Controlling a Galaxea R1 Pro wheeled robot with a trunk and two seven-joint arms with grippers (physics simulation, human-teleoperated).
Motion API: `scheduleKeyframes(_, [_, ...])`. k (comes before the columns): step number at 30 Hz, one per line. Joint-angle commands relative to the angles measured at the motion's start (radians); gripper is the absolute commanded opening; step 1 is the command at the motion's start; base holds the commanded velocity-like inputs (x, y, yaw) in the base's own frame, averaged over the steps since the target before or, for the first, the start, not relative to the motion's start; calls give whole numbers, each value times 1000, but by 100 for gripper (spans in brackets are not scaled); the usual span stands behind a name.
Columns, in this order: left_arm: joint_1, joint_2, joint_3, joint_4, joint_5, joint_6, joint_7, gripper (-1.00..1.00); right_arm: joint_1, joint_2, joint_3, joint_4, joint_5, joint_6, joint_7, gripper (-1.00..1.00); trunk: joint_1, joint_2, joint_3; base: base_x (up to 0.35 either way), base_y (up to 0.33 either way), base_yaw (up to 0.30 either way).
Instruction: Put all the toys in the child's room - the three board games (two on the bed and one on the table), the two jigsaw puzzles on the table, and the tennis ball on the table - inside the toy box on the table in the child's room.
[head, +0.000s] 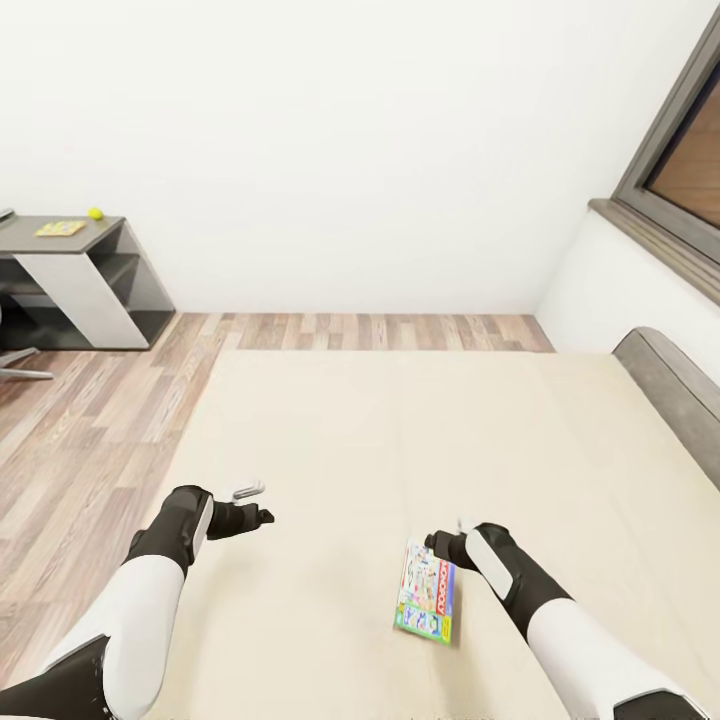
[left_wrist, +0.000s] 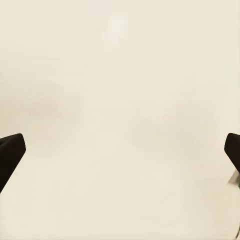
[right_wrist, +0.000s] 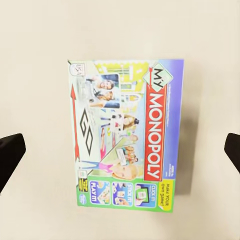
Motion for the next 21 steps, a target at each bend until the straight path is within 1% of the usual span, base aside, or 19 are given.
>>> scheduleKeyframes(1, [-1,-2,8,-2,-11,4,-8,100,-1,-1,5,-2,-9,1,-9,100,1,-2,-3,0,0,0])
scheduleKeyframes(21, [-1,-2,7,-2,-11,2,-5,100,-7,1,4,-6,-9,-10,-9,100,1,-2,-36,0,0,0])
